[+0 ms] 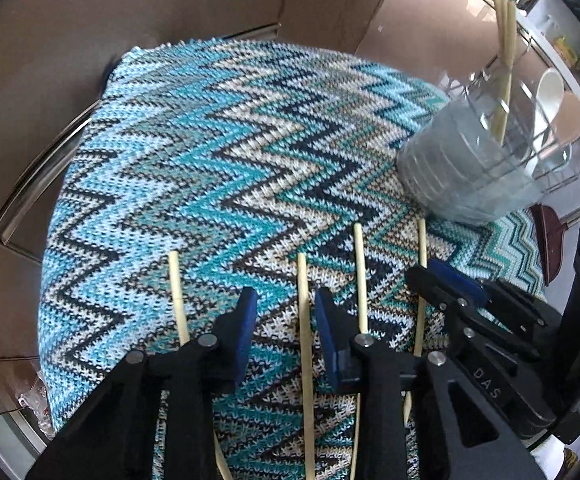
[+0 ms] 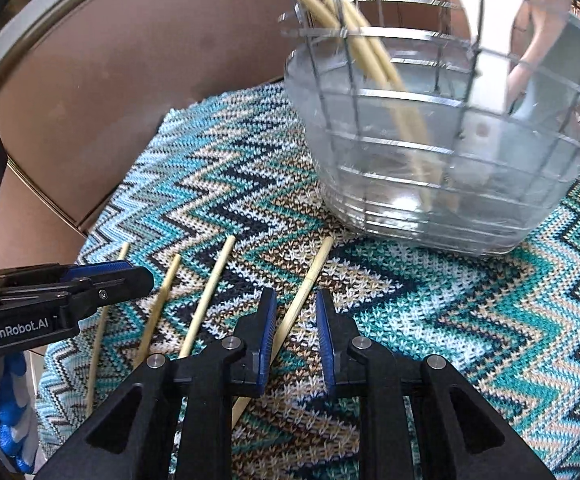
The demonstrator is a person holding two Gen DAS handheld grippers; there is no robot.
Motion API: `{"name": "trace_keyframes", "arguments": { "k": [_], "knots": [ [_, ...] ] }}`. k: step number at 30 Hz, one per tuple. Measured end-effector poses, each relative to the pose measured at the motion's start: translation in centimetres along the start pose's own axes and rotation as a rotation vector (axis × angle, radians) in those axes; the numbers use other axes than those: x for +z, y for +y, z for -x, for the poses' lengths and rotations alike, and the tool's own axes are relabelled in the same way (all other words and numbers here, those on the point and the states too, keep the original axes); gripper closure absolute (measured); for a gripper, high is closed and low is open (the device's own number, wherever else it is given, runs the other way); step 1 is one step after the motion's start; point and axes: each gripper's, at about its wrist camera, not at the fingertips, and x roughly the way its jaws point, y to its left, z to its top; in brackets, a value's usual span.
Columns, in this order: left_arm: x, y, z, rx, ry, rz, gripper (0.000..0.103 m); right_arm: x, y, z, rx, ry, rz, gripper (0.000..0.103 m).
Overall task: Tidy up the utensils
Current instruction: 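Close the right gripper on one chopstick while the left gripper closes on another, then carry both chopsticks over the holder, lower them in and open both grippers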
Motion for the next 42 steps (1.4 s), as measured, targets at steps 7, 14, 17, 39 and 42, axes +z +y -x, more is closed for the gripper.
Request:
{"name": "trace_keyframes", "arguments": {
  "k": [7, 14, 17, 39, 42],
  "knots": [
    [0.1, -0.1, -1.2, 0.007, 0.041, 0.018, 0.081, 0.8, 0.7, -0.9, -0.010, 0.029, 0.028, 0.088],
    [0.7, -0.4, -1.5, 0.014, 0.061, 0.029, 0.085, 0.4, 1.1, -0.5, 0.022, 0.060, 0.070, 0.097],
    [1.0, -0.3, -1.6, 0.018, 0.063, 0.030, 0.091, 0.0, 1.1, -0.1, 0.042, 0.070, 0.073, 0.097],
    [-2.9, 0.4, 6.5, -0.096, -0.156, 0.089, 0.098, -2.8, 2.7, 9.0, 0.143, -0.032, 0.162, 0.097],
    [-3.7, 0.4, 8.3, -0.111, -0.197, 0.093, 0.098, -3.3, 3.2, 11.0, 0.149, -0.070, 0.169, 0.097]
  ]
}}
